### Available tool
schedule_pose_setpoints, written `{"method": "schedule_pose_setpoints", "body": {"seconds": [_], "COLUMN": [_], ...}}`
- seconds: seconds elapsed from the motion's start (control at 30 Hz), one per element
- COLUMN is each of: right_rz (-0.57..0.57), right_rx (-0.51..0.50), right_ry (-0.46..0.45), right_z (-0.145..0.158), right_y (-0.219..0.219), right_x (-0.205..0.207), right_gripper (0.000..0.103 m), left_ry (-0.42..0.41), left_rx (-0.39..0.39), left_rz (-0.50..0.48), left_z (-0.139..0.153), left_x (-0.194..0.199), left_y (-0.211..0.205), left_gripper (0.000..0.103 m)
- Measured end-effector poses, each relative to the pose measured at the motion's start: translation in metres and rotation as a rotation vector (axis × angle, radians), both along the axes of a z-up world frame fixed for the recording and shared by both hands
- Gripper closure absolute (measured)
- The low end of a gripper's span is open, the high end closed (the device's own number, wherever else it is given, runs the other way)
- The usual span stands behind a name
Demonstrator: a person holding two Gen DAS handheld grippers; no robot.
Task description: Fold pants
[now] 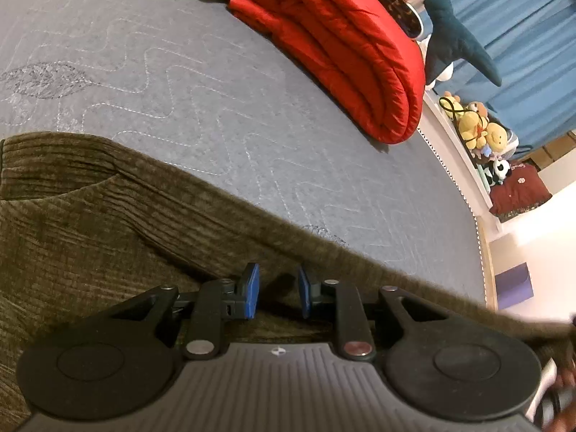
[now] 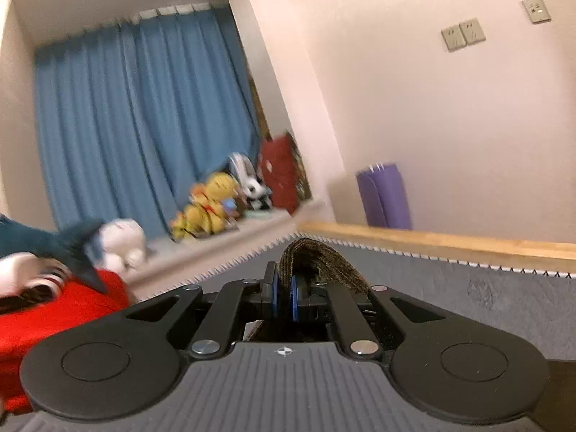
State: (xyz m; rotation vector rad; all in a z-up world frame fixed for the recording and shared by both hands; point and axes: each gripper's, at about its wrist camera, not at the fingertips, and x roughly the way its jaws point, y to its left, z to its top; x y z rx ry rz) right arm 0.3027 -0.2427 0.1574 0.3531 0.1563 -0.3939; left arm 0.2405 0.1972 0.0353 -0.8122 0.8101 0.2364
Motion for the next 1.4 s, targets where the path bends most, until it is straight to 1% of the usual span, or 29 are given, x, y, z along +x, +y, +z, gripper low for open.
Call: {"method": "schedule_pose_setpoints", "body": {"seconds": [0.03, 0.07, 0.1, 0.17, 0.2, 0.23, 0.3, 0.33, 0.37, 0.43, 0.53, 0.6, 0.67, 0.77, 0.8, 0.83, 0.87, 0.9, 0.97, 1.0, 1.03, 1.1, 1.13, 1.17, 1.2, 1.23, 1.27, 1.3, 1.4], "right_rz": [-0.021, -0.032, 0.004, 0.096, 0.159, 0.180, 0.182, 0.214, 0.241, 0.239, 0.282, 0.296, 0.313, 0.314, 0.334, 0.357, 0.374, 0.393, 0.373, 0.372, 0.365, 0.282, 0.206, 0.164, 0.135, 0.115, 0.106, 0.102, 0.058], "right_rx": [-0.007, -0.022, -0.032, 0.056, 0.119, 0.147, 0.099, 0.069, 0.037, -0.013, 0.016, -0.012, -0.002, 0.026, 0.046, 0.060, 0.069, 0.094, 0.181, 0.234, 0.305, 0.444, 0.490, 0.499, 0.472, 0.413, 0.352, 0.325, 0.336], "right_ry": [0.030, 0.095, 0.206, 0.351, 0.418, 0.445, 0.420, 0.394, 0.373, 0.374, 0.461, 0.508, 0.537, 0.528, 0.525, 0.524, 0.518, 0.512, 0.436, 0.377, 0.282, 0.099, 0.057, 0.049, 0.049, 0.063, 0.097, 0.123, 0.175], "right_z": [-0.005, -0.014, -0.029, -0.060, -0.076, -0.089, -0.101, -0.107, -0.114, -0.134, -0.173, -0.197, -0.216, -0.232, -0.236, -0.238, -0.236, -0.230, -0.206, -0.191, -0.174, -0.150, -0.144, -0.144, -0.146, -0.149, -0.156, -0.165, -0.200], "right_y": [-0.003, -0.007, -0.015, -0.032, -0.043, -0.050, -0.055, -0.057, -0.060, -0.069, -0.088, -0.092, -0.096, -0.099, -0.100, -0.098, -0.095, -0.095, -0.097, -0.100, -0.108, -0.132, -0.143, -0.148, -0.149, -0.147, -0.144, -0.142, -0.145], "right_x": [0.021, 0.050, 0.086, 0.130, 0.143, 0.146, 0.135, 0.127, 0.118, 0.101, 0.086, 0.080, 0.083, 0.090, 0.096, 0.102, 0.104, 0.112, 0.124, 0.130, 0.136, 0.145, 0.150, 0.153, 0.154, 0.155, 0.155, 0.152, 0.137], "right_gripper": [0.096, 0.093, 0.092, 0.078, 0.078, 0.077, 0.070, 0.057, 0.051, 0.051, 0.051, 0.050, 0.038, 0.030, 0.030, 0.035, 0.069, 0.084, 0.085, 0.086, 0.087, 0.085, 0.076, 0.061, 0.051, 0.034, 0.026, 0.027, 0.028], "left_ry": [-0.003, -0.006, -0.009, -0.015, -0.017, -0.021, -0.026, -0.026, -0.026, -0.026, -0.022, -0.016, -0.010, -0.003, -0.002, 0.001, 0.004, 0.007, 0.010, 0.009, 0.008, 0.008, 0.008, 0.009, 0.009, 0.009, 0.009, 0.007, 0.003], "left_rx": [0.001, 0.003, 0.008, 0.015, 0.016, 0.015, 0.021, 0.025, 0.030, 0.038, 0.058, 0.069, 0.078, 0.091, 0.096, 0.101, 0.105, 0.109, 0.115, 0.122, 0.130, 0.144, 0.146, 0.147, 0.148, 0.151, 0.155, 0.159, 0.170], "left_rz": [-0.005, -0.008, -0.010, -0.007, -0.005, -0.002, -0.003, -0.013, -0.029, -0.057, -0.085, -0.091, -0.089, -0.083, -0.080, -0.080, -0.081, -0.083, -0.087, -0.092, -0.100, -0.118, -0.126, -0.133, -0.140, -0.144, -0.146, -0.147, -0.158], "left_z": [0.000, 0.001, 0.001, 0.003, 0.004, 0.005, 0.006, 0.006, 0.006, 0.006, 0.003, 0.001, -0.001, -0.003, -0.003, -0.004, -0.004, -0.005, -0.005, -0.005, -0.005, -0.006, -0.007, -0.008, -0.009, -0.009, -0.009, -0.009, -0.009], "left_x": [0.000, 0.000, -0.001, -0.002, -0.002, -0.002, -0.001, 0.000, 0.001, 0.004, 0.007, 0.007, 0.007, 0.009, 0.009, 0.010, 0.010, 0.011, 0.012, 0.012, 0.013, 0.014, 0.015, 0.015, 0.016, 0.016, 0.016, 0.016, 0.016], "left_y": [-0.001, -0.001, -0.001, 0.000, 0.000, 0.000, -0.002, -0.005, -0.010, -0.017, -0.026, -0.029, -0.030, -0.028, -0.028, -0.028, -0.028, -0.029, -0.030, -0.032, -0.033, -0.037, -0.039, -0.039, -0.040, -0.041, -0.042, -0.043, -0.046], "left_gripper": [0.078, 0.078, 0.076, 0.075, 0.074, 0.072, 0.072, 0.071, 0.070, 0.067, 0.066, 0.066, 0.065, 0.065, 0.065, 0.064, 0.064, 0.064, 0.064, 0.064, 0.064, 0.062, 0.062, 0.062, 0.062, 0.062, 0.060, 0.059, 0.055]}}
